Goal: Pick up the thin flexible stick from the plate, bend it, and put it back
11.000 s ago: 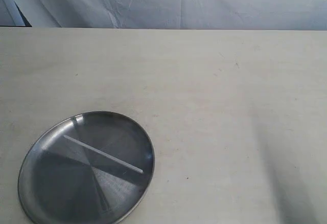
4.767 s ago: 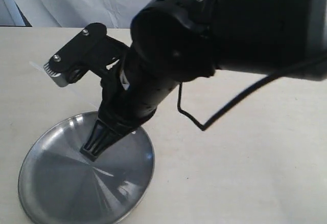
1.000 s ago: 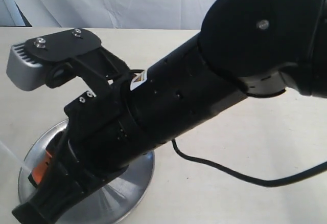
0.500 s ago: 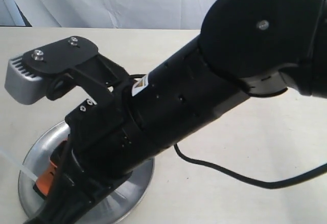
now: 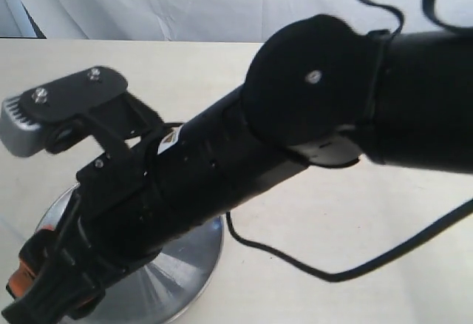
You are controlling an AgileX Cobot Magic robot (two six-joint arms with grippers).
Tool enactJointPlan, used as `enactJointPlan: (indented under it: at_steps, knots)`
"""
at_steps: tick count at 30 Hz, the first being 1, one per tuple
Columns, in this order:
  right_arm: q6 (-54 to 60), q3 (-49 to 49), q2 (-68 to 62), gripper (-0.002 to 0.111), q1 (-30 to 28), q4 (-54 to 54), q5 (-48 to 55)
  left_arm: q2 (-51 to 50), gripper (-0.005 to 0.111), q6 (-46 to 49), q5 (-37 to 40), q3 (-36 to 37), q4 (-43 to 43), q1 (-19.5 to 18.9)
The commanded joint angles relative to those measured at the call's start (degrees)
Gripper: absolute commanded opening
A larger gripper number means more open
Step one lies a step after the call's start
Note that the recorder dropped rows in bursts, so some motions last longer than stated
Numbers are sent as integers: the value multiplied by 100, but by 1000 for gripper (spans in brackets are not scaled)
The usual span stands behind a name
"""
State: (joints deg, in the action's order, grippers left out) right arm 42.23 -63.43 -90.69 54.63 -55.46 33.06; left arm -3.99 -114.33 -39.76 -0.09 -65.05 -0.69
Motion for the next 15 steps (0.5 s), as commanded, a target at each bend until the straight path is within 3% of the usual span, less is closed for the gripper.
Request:
enactJointPlan:
  at_steps: [1,3,5,6,12,15]
  knots:
    - [83,27,-290,45,233,-34,-513,24,0,-127,-160,9,78,24]
    - [107,27,-375,28,255,-8,-780,24,0,-163,-243,9,77,24]
    - [152,27,-389,3,255,63,-1107,24,0,-233,-331,9,77,24]
    - [152,27,-399,0,255,115,-1287,24,0,-255,-373,9,66,24]
    - [190,27,-399,0,255,500,-2274,24,0,-279,-491,9,241,24]
    - [180,27,-412,0,255,740,-2196,24,0,-300,-571,9,635,24]
